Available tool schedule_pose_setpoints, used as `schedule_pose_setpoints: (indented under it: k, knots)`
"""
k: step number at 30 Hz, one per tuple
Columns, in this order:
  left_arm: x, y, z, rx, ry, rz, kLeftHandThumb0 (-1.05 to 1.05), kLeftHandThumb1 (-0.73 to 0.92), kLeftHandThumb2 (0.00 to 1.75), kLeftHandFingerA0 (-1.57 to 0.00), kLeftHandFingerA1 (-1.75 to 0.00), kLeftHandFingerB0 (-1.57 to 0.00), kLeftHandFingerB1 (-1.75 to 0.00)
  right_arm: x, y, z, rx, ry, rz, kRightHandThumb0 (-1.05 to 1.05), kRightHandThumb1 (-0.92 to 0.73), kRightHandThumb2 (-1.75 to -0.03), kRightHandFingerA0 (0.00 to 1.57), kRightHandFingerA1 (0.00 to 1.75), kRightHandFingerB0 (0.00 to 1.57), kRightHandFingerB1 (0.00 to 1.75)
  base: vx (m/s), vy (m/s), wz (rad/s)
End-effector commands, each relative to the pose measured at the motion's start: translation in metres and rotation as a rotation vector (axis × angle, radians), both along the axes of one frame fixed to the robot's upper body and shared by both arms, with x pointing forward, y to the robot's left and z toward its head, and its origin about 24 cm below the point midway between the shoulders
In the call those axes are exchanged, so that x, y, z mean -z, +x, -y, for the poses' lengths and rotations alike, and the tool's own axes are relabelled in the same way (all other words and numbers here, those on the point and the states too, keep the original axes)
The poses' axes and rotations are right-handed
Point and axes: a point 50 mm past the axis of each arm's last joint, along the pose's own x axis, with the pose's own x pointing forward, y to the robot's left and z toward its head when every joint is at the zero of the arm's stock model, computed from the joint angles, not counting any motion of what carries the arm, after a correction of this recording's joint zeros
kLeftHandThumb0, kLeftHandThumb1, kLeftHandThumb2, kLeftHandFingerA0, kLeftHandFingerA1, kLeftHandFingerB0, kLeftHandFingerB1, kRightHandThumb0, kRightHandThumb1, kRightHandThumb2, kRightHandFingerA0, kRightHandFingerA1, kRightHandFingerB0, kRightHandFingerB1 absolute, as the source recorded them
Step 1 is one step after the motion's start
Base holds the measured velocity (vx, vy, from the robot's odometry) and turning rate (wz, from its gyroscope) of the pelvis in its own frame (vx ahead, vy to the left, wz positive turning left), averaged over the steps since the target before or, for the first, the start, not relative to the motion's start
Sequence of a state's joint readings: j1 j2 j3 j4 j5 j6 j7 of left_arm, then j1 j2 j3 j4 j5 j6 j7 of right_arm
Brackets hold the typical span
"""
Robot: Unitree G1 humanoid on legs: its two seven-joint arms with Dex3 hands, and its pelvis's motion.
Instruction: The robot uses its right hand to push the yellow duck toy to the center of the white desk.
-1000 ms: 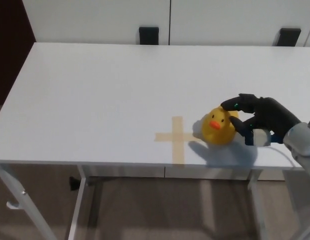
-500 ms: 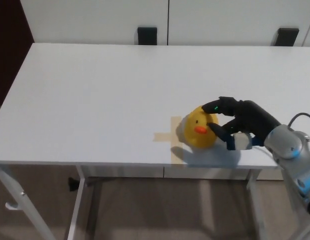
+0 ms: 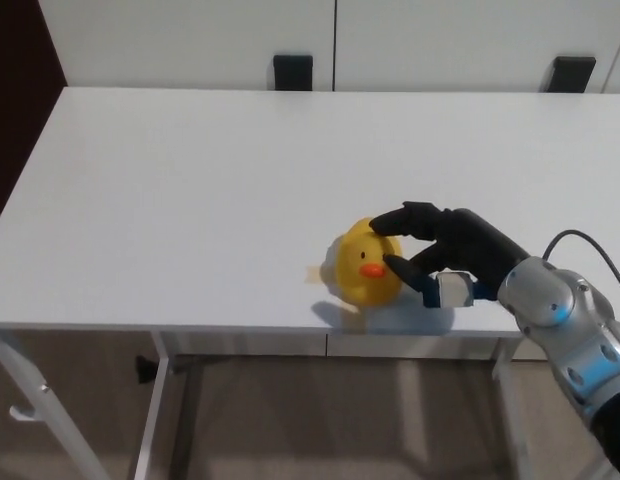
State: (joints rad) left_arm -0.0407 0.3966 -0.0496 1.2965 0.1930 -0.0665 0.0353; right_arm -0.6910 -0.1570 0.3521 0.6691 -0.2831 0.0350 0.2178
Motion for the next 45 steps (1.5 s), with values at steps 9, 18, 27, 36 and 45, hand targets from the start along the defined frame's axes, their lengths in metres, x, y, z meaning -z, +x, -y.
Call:
schedule_pose_setpoints:
  k: [9, 18, 27, 36, 45]
  knots:
    - [-0.001, -0.002, -0.002, 0.024, 0.009, 0.004, -0.13, 0.58, 0.81, -0.91, -0.85, -0.90, -0.87, 0.014, -0.006, -0.003, 0.006, 0.023, -0.075, -0.89, -0.92, -0.71, 0.46, 0.59, 0.32, 0.42, 0.00, 0.000, 0.00]
    - [-0.001, -0.006, -0.003, 0.029, 0.010, 0.000, -0.14, 0.56, 0.93, -0.89, -0.86, -0.92, -0.90, -0.006, -0.005, 0.010, 0.017, -0.075, 0.045, -1.01, -0.92, -0.75, 0.00, 0.00, 0.00, 0.00, 0.00, 0.000, 0.00]
    - [0.000, -0.014, -0.004, 0.011, 0.012, -0.014, -0.16, 0.59, 0.81, -0.91, -0.87, -0.93, -0.88, -0.048, -0.019, -0.002, 0.017, 0.004, 0.233, -1.02, -0.77, -1.08, 0.00, 0.00, 0.00, 0.01, 0.00, 0.000, 0.00]
    - [0.002, -0.017, -0.003, 0.007, 0.004, -0.018, -0.14, 0.58, 0.83, -0.90, -0.87, -0.93, -0.88, -0.088, -0.065, 0.005, -0.046, 0.230, 0.325, -1.04, -0.77, -1.14, 0.00, 0.00, 0.00, 0.04, 0.00, 0.000, 0.00]
    - [0.000, -0.018, -0.005, -0.018, 0.003, -0.002, -0.10, 0.56, 0.91, -0.89, -0.88, -0.92, -0.89, -0.118, -0.109, 0.118, 0.162, 0.231, 0.434, -1.01, -0.85, -1.19, 0.00, 0.11, 0.00, 0.08, 0.00, 0.000, 0.01]
